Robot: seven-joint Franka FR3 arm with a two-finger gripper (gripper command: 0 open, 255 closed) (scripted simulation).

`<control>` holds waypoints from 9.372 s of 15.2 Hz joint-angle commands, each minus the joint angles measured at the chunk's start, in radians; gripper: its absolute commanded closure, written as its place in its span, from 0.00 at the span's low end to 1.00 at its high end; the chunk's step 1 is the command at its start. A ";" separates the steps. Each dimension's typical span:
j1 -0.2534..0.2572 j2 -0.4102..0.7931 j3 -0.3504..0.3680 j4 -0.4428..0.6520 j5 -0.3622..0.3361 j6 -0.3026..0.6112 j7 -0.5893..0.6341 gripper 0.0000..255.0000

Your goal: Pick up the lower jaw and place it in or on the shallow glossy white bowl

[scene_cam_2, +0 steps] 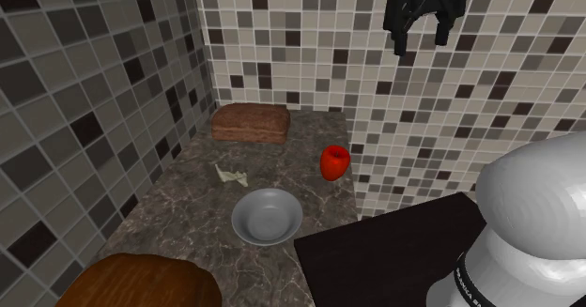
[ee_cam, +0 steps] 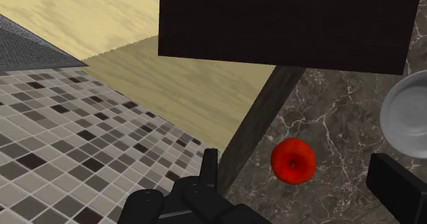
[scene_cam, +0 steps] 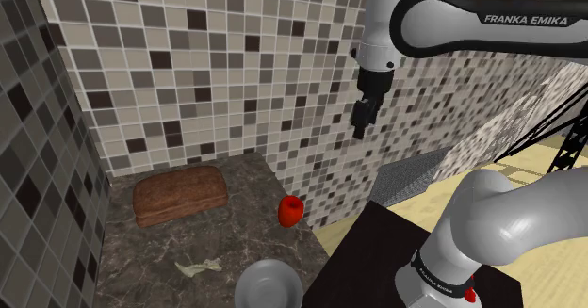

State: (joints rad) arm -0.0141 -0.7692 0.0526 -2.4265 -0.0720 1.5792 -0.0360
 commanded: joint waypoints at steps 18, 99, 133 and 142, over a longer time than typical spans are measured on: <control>0.125 0.506 0.129 0.038 0.046 0.466 -0.027 0.00; 0.231 1.580 0.306 0.826 -0.054 0.478 -0.232 1.00; 0.373 1.472 0.200 0.563 -0.233 0.995 0.028 1.00; 0.349 1.375 0.233 0.540 -0.201 0.921 0.006 1.00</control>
State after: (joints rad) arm 0.3364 0.6173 0.2812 -1.8845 -0.2767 2.5096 -0.0280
